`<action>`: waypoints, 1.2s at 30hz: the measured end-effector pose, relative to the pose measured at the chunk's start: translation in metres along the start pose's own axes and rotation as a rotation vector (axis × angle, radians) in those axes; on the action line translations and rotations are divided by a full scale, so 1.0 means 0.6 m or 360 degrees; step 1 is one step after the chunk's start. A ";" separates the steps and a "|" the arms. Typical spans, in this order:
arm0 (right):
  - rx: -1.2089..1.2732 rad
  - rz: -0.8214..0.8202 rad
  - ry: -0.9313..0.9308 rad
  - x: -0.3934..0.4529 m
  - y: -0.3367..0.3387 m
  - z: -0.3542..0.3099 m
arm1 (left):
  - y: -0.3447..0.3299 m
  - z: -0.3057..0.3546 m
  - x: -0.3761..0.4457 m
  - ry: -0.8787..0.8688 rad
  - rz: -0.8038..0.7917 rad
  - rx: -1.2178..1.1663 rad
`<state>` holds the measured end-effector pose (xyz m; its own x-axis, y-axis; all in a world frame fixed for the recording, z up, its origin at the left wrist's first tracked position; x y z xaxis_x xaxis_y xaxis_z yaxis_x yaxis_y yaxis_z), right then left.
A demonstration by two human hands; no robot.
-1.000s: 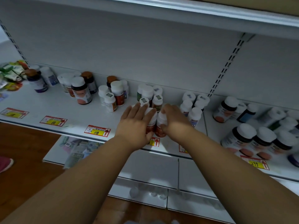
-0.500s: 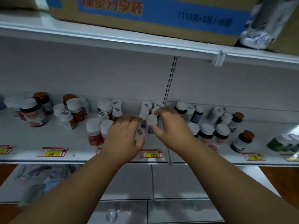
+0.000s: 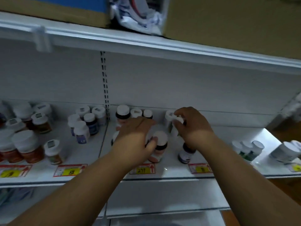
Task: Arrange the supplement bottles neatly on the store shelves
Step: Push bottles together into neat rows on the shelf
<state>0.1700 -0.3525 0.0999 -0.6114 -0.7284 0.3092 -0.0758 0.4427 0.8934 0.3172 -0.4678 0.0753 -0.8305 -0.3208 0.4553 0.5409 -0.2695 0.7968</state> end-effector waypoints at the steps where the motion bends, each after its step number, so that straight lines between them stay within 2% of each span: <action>1: -0.0013 -0.0049 -0.0090 0.010 0.003 0.043 | -0.017 0.016 0.011 -0.0027 -0.0001 0.0010; 4: -0.0077 -0.0241 -0.0206 0.046 -0.012 0.158 | -0.060 0.062 0.044 -0.0008 0.0046 -0.0023; 7: -0.0238 -0.0498 -0.0284 0.071 -0.059 0.225 | -0.102 0.102 0.058 -0.0044 0.0018 -0.0012; 13: 0.0056 -0.0282 -0.0291 0.076 -0.088 0.269 | -0.156 0.147 0.083 -0.0076 -0.0181 0.0039; 17: 0.0284 -0.0101 -0.0239 0.047 -0.064 0.286 | -0.183 0.160 0.095 -0.0121 -0.0263 0.0051; 20: 0.0347 0.0019 -0.0172 0.007 -0.031 0.297 | -0.218 0.165 0.090 -0.0198 -0.0416 0.0148; 24: 0.0226 -0.0189 -0.0264 -0.040 -0.021 0.304 | -0.271 0.168 0.079 -0.0131 -0.0638 0.0237; 27: 0.0239 -0.0353 -0.0289 -0.079 -0.034 0.302 | -0.305 0.176 0.073 -0.0127 -0.0789 0.0437; 33: 0.0287 -0.0278 -0.0099 -0.111 -0.049 0.274 | -0.311 0.177 0.084 -0.0038 -0.0866 0.0381; 36: 0.0370 -0.0288 -0.0125 -0.107 -0.055 0.270 | -0.310 0.177 0.078 -0.0023 -0.0863 0.0361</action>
<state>0.0842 -0.2355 -0.0021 -0.6299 -0.7677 0.1174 -0.3620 0.4239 0.8302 0.1637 -0.3364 -0.0095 -0.9832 -0.1786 -0.0370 -0.0024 -0.1899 0.9818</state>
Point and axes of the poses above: each hand's wrist, its own x-axis towards the middle knuckle, its own y-axis out of the back of the hand, z = x × y, the point moved 6 cm from there along x, towards the middle knuckle, and after that the axes turned 2 degrees about -z, right-handed, at the moved point
